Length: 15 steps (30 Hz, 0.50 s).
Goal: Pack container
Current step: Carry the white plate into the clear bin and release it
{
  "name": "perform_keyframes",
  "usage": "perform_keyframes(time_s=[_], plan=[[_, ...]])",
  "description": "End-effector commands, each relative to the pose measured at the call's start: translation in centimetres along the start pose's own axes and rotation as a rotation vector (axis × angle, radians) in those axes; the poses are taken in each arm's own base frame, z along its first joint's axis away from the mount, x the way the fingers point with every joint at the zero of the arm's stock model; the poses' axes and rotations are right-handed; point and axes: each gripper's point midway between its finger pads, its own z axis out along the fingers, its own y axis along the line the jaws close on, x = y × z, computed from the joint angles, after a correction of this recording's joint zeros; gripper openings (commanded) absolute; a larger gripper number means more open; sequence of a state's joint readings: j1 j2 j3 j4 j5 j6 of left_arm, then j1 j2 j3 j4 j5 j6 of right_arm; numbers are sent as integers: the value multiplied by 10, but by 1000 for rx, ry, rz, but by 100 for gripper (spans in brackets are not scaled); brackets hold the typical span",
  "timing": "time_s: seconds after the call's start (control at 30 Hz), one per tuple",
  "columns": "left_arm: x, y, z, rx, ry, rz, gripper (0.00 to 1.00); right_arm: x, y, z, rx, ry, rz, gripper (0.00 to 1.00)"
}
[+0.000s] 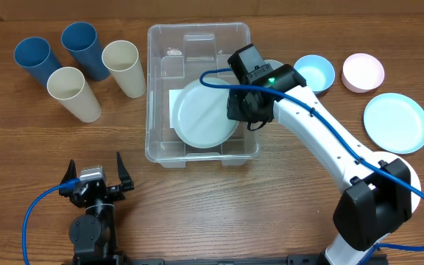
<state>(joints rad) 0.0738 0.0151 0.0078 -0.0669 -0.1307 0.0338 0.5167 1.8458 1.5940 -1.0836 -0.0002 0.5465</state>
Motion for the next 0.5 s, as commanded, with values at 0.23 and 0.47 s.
perform_keyframes(time_s=[0.23,0.47], plan=[[-1,0,0,3,-9,14,100,41,-9,35,24,80,-31,4],[-1,0,0,3,-9,14,100,47,14,35,-10,57,-92,4]])
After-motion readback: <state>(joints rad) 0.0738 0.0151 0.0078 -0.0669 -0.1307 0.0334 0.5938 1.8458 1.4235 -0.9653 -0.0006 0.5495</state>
